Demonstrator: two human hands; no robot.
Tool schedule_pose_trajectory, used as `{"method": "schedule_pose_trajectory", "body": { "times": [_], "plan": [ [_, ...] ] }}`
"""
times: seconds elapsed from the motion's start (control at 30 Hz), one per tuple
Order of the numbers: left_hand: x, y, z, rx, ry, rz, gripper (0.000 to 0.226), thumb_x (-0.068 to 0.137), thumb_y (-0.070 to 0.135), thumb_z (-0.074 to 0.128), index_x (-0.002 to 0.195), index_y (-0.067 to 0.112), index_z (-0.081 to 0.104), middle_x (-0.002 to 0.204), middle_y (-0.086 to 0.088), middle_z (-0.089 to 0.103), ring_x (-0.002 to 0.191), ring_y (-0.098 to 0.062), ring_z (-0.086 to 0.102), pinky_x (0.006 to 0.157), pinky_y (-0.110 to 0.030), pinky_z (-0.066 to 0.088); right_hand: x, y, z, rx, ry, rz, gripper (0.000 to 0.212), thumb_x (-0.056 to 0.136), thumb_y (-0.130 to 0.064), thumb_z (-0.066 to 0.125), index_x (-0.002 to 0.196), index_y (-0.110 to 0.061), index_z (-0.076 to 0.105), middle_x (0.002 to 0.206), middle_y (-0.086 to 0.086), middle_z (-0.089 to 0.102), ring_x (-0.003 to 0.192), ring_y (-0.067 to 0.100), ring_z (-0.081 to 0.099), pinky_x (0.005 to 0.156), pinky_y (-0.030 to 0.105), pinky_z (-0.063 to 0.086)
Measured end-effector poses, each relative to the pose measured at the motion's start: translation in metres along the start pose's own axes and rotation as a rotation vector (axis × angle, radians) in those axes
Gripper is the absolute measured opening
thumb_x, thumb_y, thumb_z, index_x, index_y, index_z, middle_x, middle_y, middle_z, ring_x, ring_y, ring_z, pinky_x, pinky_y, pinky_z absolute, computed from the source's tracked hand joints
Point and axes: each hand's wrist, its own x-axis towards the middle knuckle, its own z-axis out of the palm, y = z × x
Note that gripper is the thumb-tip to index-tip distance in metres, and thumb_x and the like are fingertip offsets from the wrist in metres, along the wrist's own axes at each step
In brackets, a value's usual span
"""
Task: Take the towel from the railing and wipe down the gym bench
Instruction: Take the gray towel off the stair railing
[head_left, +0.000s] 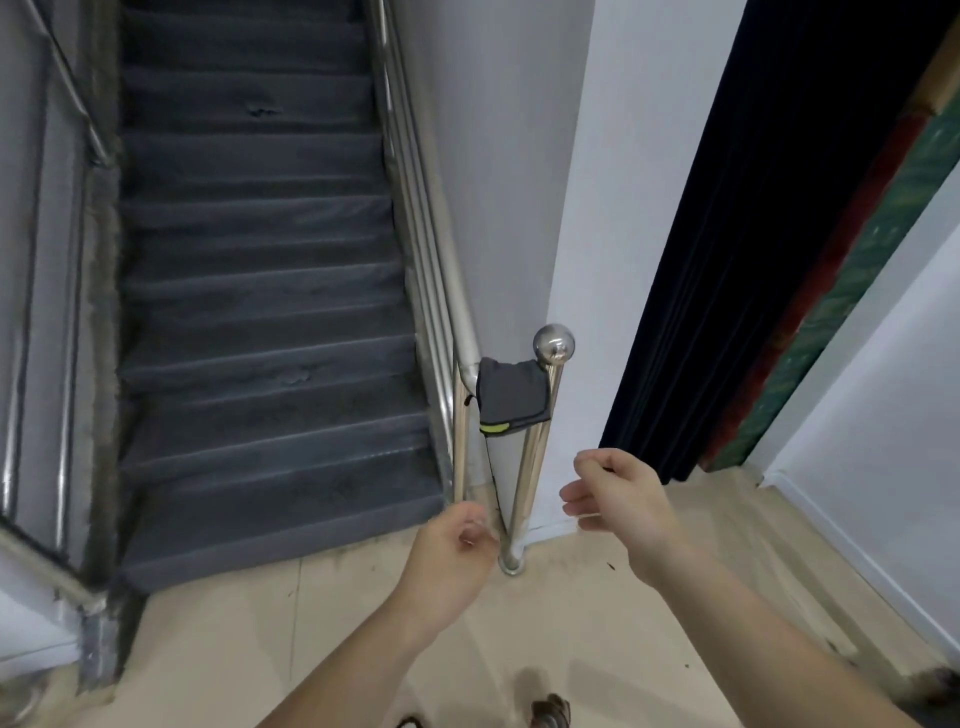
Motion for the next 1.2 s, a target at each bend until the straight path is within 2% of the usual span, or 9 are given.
{"method": "schedule_pose_trajectory", "body": {
  "times": [0.13,0.23,0.37,0.57,0.63,0.83,0.97,1.07,1.2],
  "plan": [
    [0.128,0.014,-0.015,0.004,0.010,-0.044,0.025,0.093,0.004,0.061,0.088,0.026,0.073,0.084,0.001,0.075,0.079,-0.017,0.070,0.079,-0.030,0.056,0.095,-0.024,0.031,0.065,0.067,0.074,0.018,0.102,-0.025,0.058,0.113,-0.014,0.067,0.105,0.019,0.077,0.083,0.024,0.070,0.096,0.053,0.058],
    [0.215,0.022,-0.015,0.071,-0.018,-0.054,0.019,0.095,0.011,0.062,0.111,0.011,0.074,0.103,-0.005,0.075,0.096,-0.021,0.070,0.088,-0.029,0.052,0.144,-0.037,0.039,0.099,0.106,0.125,0.016,0.102,-0.026,0.059,0.110,-0.014,0.067,0.107,0.018,0.077,0.083,0.023,0.069,0.095,0.051,0.058],
    [0.302,0.038,-0.013,0.174,-0.009,-0.095,0.029,0.098,0.020,0.065,0.122,0.005,0.070,0.120,-0.010,0.073,0.112,-0.025,0.067,0.095,-0.022,0.042,0.189,-0.049,0.033,0.119,0.153,0.158,0.017,0.101,-0.026,0.059,0.110,-0.014,0.067,0.105,0.018,0.077,0.084,0.025,0.069,0.093,0.050,0.059],
    [0.366,0.041,-0.005,0.223,-0.001,-0.150,0.042,0.102,0.026,0.060,0.139,0.004,0.058,0.132,-0.010,0.063,0.127,-0.032,0.059,0.108,-0.035,0.045,0.241,-0.049,0.034,0.089,0.138,0.159,0.017,0.100,-0.023,0.056,0.104,-0.013,0.068,0.110,0.021,0.075,0.083,0.025,0.067,0.083,0.043,0.059],
    [0.377,0.033,-0.003,0.257,-0.007,-0.191,0.042,0.101,0.029,0.063,0.133,0.003,0.061,0.127,-0.011,0.065,0.123,-0.034,0.061,0.105,-0.037,0.048,0.247,-0.047,0.039,0.086,0.126,0.192,0.017,0.099,-0.023,0.057,0.099,-0.012,0.069,0.111,0.022,0.075,0.082,0.025,0.067,0.080,0.042,0.057],
    [0.406,0.018,0.008,0.199,-0.018,-0.274,0.040,0.089,0.038,0.076,0.105,0.003,0.066,0.111,-0.014,0.072,0.109,-0.033,0.068,0.099,-0.043,0.057,0.261,-0.037,0.049,0.126,0.127,0.295,0.021,0.101,-0.027,0.060,0.106,-0.009,0.069,0.110,0.020,0.076,0.083,0.025,0.070,0.091,0.049,0.060],
    [0.428,0.009,0.014,0.241,0.039,-0.330,0.036,0.077,0.035,0.086,0.071,0.011,0.059,0.086,-0.014,0.076,0.086,-0.035,0.076,0.082,-0.048,0.065,0.274,-0.032,0.053,0.167,0.186,0.360,0.022,0.100,-0.024,0.060,0.109,-0.006,0.069,0.098,0.016,0.077,0.083,0.026,0.071,0.087,0.047,0.061],
    [0.441,0.006,0.014,0.156,0.057,-0.405,0.031,0.070,0.029,0.086,0.084,0.007,0.070,0.091,-0.018,0.079,0.083,-0.036,0.077,0.078,-0.050,0.066,0.279,-0.032,0.059,0.170,0.190,0.376,0.022,0.099,-0.024,0.060,0.109,-0.006,0.069,0.093,0.012,0.076,0.082,0.026,0.072,0.078,0.041,0.059],
    [0.441,0.048,0.000,-0.314,-0.028,-0.588,0.028,0.083,0.019,0.076,0.108,0.010,0.070,0.080,-0.009,0.066,0.065,-0.021,0.060,0.060,-0.031,0.053,0.281,-0.035,0.065,0.248,0.212,0.401,0.023,0.098,-0.020,0.062,0.112,-0.004,0.070,0.098,0.017,0.077,0.081,0.027,0.072,0.081,0.043,0.060]
  ]
}}
